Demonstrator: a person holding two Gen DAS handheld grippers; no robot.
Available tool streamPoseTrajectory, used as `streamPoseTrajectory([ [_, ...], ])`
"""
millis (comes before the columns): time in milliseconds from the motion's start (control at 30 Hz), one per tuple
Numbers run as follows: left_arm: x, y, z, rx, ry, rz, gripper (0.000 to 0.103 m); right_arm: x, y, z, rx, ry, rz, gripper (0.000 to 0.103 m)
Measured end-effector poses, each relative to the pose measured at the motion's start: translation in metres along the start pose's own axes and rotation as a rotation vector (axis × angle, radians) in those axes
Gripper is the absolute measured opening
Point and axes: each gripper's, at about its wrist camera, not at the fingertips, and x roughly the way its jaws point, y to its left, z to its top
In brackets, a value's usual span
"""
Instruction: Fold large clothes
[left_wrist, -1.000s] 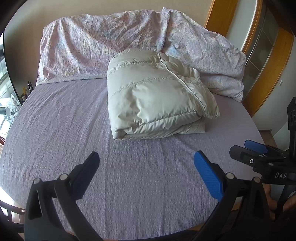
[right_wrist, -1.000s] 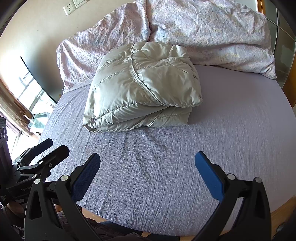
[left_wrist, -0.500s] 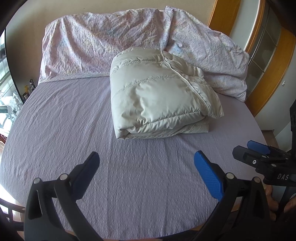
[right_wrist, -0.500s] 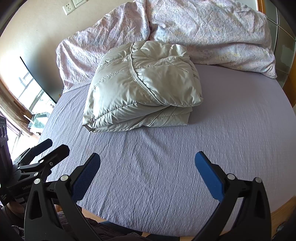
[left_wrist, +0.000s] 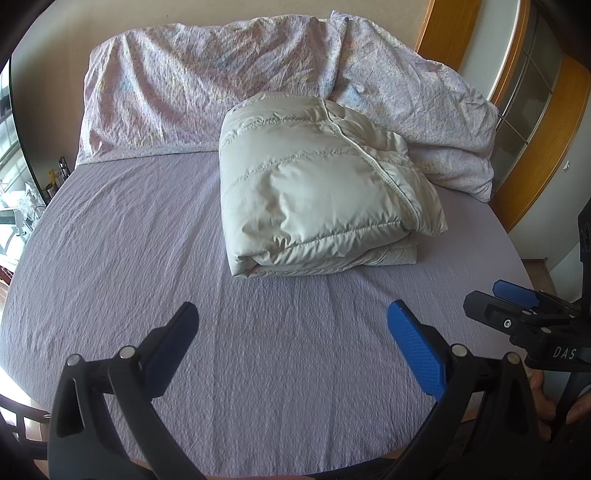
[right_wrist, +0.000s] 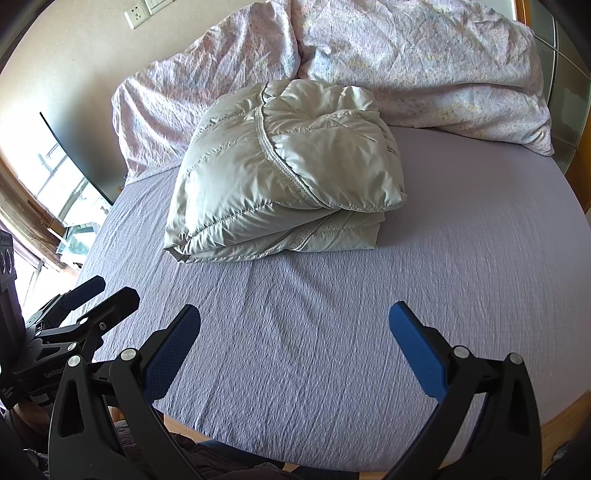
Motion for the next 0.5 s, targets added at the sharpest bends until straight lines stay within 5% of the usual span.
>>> streamPoseTrajectory([
  [500, 0.0003, 0.0002, 0.0005, 0.0, 0.001, 0.001, 0.101, 0.0011, -0.0016, 0.0, 0.001, 0.002, 0.002, 0.102],
])
